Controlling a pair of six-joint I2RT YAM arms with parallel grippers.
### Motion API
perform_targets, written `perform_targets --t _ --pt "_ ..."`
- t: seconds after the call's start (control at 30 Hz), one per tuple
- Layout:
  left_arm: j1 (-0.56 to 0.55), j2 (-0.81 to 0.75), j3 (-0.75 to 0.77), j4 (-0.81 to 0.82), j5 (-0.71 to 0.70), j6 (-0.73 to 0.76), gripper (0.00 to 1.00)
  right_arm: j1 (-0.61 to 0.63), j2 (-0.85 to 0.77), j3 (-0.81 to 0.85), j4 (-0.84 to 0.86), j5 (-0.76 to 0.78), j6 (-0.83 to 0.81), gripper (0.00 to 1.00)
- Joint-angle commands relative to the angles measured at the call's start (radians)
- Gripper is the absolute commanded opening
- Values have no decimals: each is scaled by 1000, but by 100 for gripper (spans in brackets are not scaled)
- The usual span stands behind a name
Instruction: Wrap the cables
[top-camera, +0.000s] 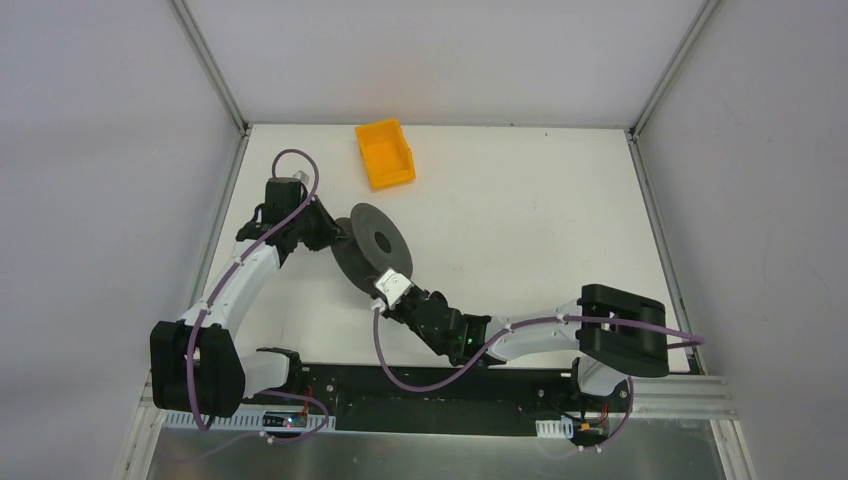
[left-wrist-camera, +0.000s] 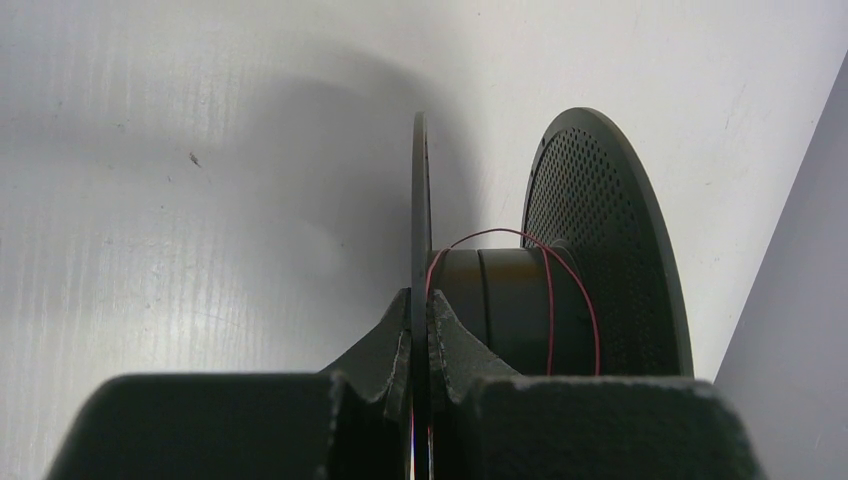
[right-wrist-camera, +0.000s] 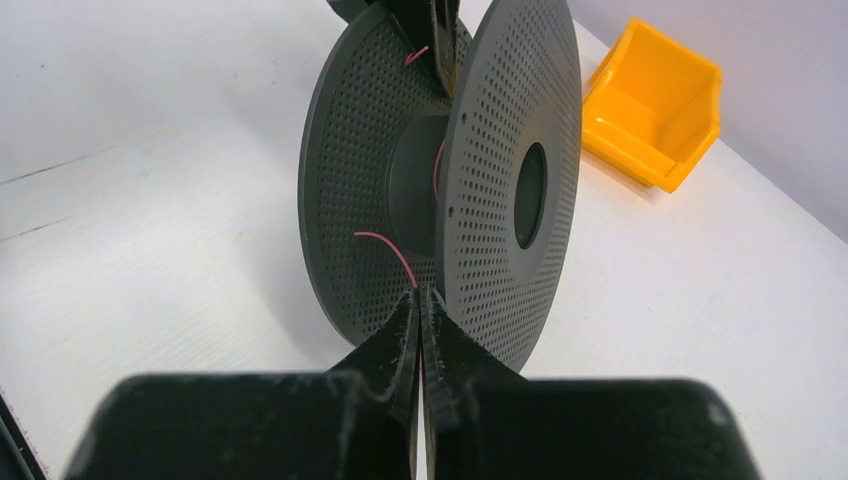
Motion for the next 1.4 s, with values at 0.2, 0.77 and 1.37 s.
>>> perform_targets --t 0.2,0.77,1.37 --pt "14 -22 -14 36 -5 -75 0 42 89 29 289 233 -150 0" --pt "17 -17 -27 45 -6 -175 0 65 154 57 491 289 -292 0" --pt "22 -60 -45 45 -28 -249 0 81 331 191 671 412 -621 0"
